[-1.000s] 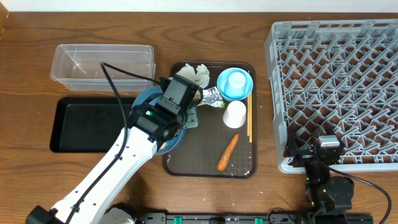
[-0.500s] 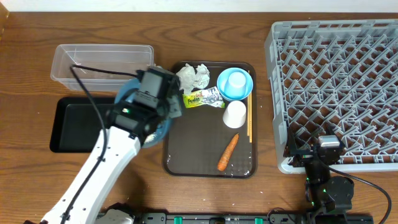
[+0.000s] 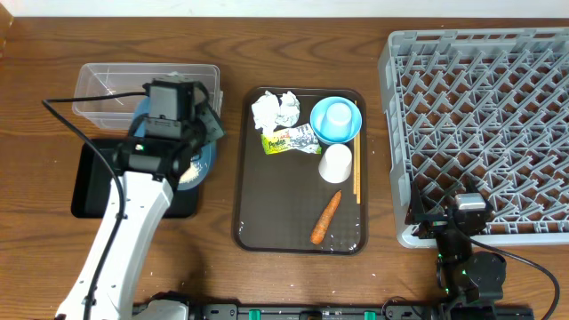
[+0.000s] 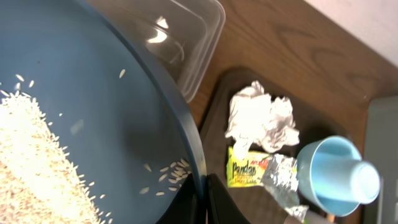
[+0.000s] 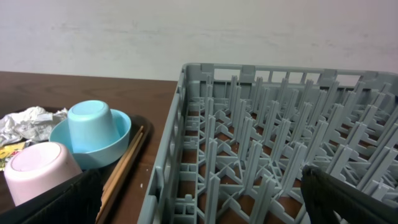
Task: Sort waste into correct bins and load items into the dishwasher rack
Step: 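Lift the blue bowl and carry it left over the black tray, then tilt the blue bowl to pour rice onto the black tray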
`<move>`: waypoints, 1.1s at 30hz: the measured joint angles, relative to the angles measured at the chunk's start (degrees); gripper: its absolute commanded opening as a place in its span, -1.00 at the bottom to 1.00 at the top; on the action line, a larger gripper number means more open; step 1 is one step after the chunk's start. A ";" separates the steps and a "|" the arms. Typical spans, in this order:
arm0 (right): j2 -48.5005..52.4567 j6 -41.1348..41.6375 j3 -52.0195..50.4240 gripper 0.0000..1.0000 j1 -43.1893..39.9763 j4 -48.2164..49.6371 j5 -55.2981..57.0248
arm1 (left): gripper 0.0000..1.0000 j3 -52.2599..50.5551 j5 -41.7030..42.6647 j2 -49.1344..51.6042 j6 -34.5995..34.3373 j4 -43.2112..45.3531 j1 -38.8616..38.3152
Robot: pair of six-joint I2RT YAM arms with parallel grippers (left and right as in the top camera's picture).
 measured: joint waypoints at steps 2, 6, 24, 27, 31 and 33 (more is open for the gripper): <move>0.00 0.00 0.00 0.98 0.00 0.00 0.00 | -0.88 0.00 2.10 0.79 -0.02 0.59 2.08; 0.00 0.00 0.00 0.98 0.00 0.00 0.00 | -0.88 0.00 6.86 1.64 -0.04 0.74 6.69; 0.00 0.00 0.00 0.98 0.00 0.00 0.00 | -0.88 -0.22 28.26 1.64 -0.04 -1.88 22.45; 0.00 0.00 0.00 0.98 0.00 0.00 0.00 | -0.88 -0.87 31.23 1.64 -0.02 -1.84 25.22; 0.00 0.00 0.00 0.99 0.00 0.00 0.00 | -0.88 -2.47 35.58 1.64 0.02 -1.90 29.27; 0.00 0.00 0.00 0.99 0.00 0.00 0.00 | -0.88 -2.89 37.99 1.64 0.09 -1.79 31.17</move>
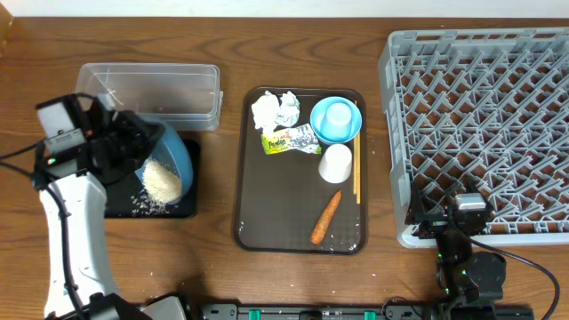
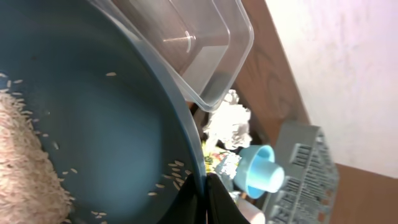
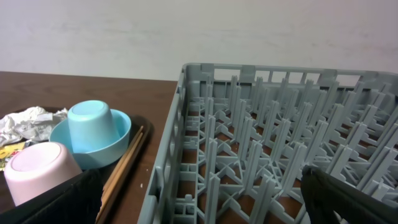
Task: Sort waste into correct bins and load items into the dishwasher rack
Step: 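Tilt the blue bowl to pour rice onto the black tray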
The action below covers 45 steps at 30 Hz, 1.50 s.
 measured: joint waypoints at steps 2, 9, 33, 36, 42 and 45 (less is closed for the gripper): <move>0.00 0.00 0.00 0.99 0.00 0.00 0.00 | -0.88 -0.04 2.58 0.02 0.13 0.35 1.86; 0.00 0.00 0.00 0.99 0.00 0.00 0.00 | -0.88 -0.04 9.68 0.02 0.33 1.25 7.87; 0.00 0.00 0.00 0.99 0.00 0.00 0.00 | -0.88 -0.04 34.97 4.52 4.50 4.31 19.50; 0.00 0.00 0.00 0.99 0.00 -0.02 0.00 | -0.88 -0.04 37.83 4.92 4.66 4.48 20.63; 0.00 0.00 0.00 0.99 0.00 -0.02 0.00 | -0.88 -0.04 40.98 4.92 4.87 2.71 24.57; 0.00 0.00 0.00 0.98 0.00 0.00 0.00 | -0.88 -0.04 43.39 4.92 5.64 1.92 26.32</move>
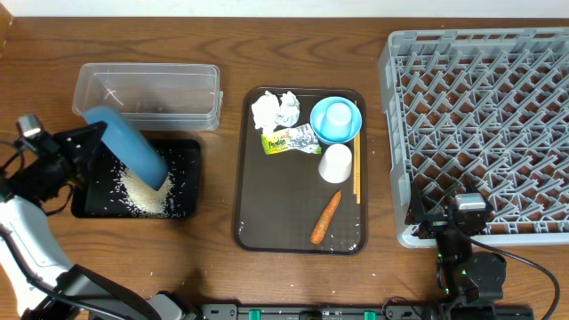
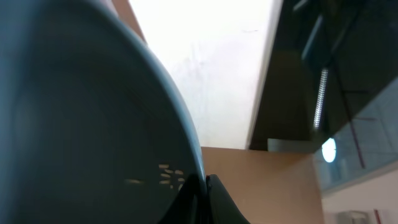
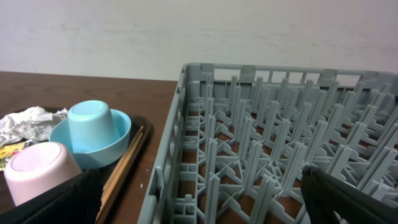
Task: Sort waste into correct bins and load items into the dishwasher rack
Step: 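Tilt the blue bowl to pour rice onto the black tray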
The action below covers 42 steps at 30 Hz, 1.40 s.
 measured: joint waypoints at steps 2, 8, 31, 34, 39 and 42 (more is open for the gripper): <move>0.00 0.00 0.00 0.98 0.00 0.00 0.00 | -0.88 0.00 0.61 0.00 0.52 -0.15 1.05; 0.00 0.00 0.00 0.99 0.00 0.00 0.00 | -0.88 0.00 2.54 0.00 1.84 -0.83 2.49; 0.00 0.00 0.00 0.98 0.00 0.00 0.00 | -0.88 0.02 3.69 0.11 10.34 -12.74 2.49; 0.00 0.00 0.00 0.98 0.00 0.00 0.00 | -0.88 0.02 3.76 0.11 11.74 -12.81 2.49; 0.00 0.00 0.00 0.98 0.00 0.00 0.00 | -0.88 0.02 3.98 0.07 13.81 -16.17 2.38; 0.00 0.00 0.00 0.99 0.00 0.00 0.00 | -0.88 0.00 3.93 -0.31 14.71 -14.58 2.12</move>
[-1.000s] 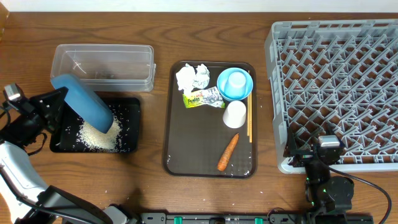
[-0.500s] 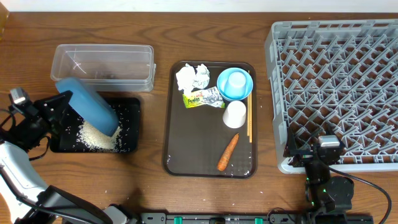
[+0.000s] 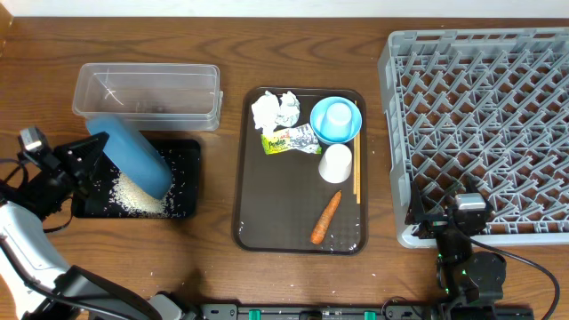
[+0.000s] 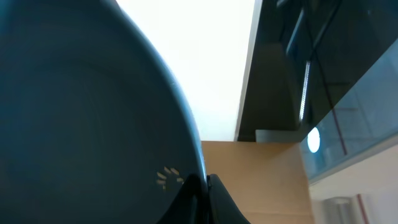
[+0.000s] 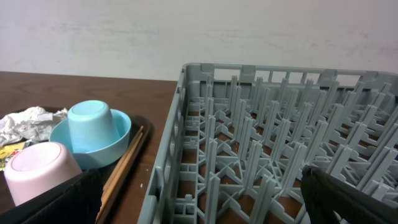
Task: Sort waste into correct bins and load items into the dishwasher rack
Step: 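Tilt the blue bowl to pour rice onto the black tray, then carry the blue bowl back and set it on the brown tray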
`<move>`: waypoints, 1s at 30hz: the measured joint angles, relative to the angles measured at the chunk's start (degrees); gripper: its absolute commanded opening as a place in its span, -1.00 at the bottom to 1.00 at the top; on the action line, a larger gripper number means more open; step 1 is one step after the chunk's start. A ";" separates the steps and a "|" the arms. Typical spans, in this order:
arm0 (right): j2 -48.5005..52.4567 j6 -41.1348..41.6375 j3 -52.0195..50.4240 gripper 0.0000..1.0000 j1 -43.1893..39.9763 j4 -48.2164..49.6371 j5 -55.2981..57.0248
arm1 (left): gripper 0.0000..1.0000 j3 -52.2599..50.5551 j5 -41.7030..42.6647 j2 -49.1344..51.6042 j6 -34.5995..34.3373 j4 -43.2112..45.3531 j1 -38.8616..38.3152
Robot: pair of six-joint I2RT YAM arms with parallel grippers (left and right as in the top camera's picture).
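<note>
My left gripper (image 3: 94,147) is shut on the rim of a dark blue plate (image 3: 130,153), held tipped steeply on edge over the black bin (image 3: 182,200). White rice (image 3: 133,193) lies heaped in that bin. In the left wrist view the plate's inside (image 4: 81,124) fills the frame, a few grains (image 4: 165,177) stick to it, and the gripper (image 4: 204,184) pinches the rim. My right gripper (image 5: 199,208) stands open at the front edge of the grey dishwasher rack (image 3: 480,116).
A clear plastic bin (image 3: 148,93) sits behind the black one. The brown tray (image 3: 258,213) holds crumpled paper (image 3: 276,109), a snack wrapper (image 3: 291,140), a blue cup in a blue bowl (image 3: 335,118), a pale cup (image 3: 336,163), chopsticks (image 3: 357,173) and a carrot (image 3: 325,217).
The left gripper and the tipped plate have shifted slightly right and lower over the black bin. Fewer grains show on the plate. The right arm has not moved.
My left gripper first held the plate level with rice on it beside the clear bin. Then the plate was tilted over the black bin with rice sliding down. Later it stood on edge, the rice lying in the bin, and it stays so now.
</note>
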 measured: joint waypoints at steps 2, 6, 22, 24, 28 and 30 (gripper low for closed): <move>0.00 0.00 0.00 0.99 0.00 -0.02 0.00 | -0.88 0.00 0.09 -0.13 0.52 2.25 -0.02; 0.00 0.00 0.00 0.98 0.00 0.00 0.00 | -0.88 0.00 0.09 -0.13 -1.42 3.41 -0.02; 0.00 0.00 0.00 0.98 0.00 -0.02 0.00 | -0.88 -0.07 -5.62 -7.89 -6.14 4.20 -6.03; 0.00 0.00 0.00 0.99 0.00 -0.02 0.00 | -0.88 -0.09 -10.16 -11.76 -7.72 5.03 -8.37; 0.00 0.00 0.00 0.99 0.00 -0.02 0.00 | -0.88 -0.09 -21.42 -20.11 -9.84 4.94 -14.08; 0.00 0.00 0.00 0.98 0.00 -0.02 0.00 | -0.88 -0.09 -26.03 -23.58 -10.32 4.94 -17.38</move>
